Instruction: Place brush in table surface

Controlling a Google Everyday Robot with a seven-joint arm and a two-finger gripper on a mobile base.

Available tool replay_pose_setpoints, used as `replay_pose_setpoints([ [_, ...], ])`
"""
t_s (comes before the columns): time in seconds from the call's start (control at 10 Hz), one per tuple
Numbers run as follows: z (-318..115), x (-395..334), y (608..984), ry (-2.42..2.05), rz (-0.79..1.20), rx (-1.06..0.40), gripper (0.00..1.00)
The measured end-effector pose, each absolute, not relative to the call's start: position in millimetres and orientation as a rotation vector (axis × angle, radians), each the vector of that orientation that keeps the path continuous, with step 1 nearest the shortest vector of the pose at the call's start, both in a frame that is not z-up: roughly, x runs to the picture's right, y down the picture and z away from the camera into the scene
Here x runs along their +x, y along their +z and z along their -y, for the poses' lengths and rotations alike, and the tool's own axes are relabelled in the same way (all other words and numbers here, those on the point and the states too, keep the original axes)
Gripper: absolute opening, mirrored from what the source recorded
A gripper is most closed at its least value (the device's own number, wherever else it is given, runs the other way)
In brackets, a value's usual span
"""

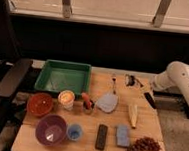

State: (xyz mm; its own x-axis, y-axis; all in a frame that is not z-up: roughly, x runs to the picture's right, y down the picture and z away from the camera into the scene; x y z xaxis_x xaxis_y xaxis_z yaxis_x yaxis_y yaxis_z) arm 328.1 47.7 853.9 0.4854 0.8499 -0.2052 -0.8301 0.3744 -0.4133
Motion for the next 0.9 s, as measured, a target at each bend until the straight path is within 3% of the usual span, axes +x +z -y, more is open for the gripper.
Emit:
replay_pose_setpoints([
  [0.9, -107.2, 325.7, 900.3, 1.027, -0.1, -0.567, 0.02],
])
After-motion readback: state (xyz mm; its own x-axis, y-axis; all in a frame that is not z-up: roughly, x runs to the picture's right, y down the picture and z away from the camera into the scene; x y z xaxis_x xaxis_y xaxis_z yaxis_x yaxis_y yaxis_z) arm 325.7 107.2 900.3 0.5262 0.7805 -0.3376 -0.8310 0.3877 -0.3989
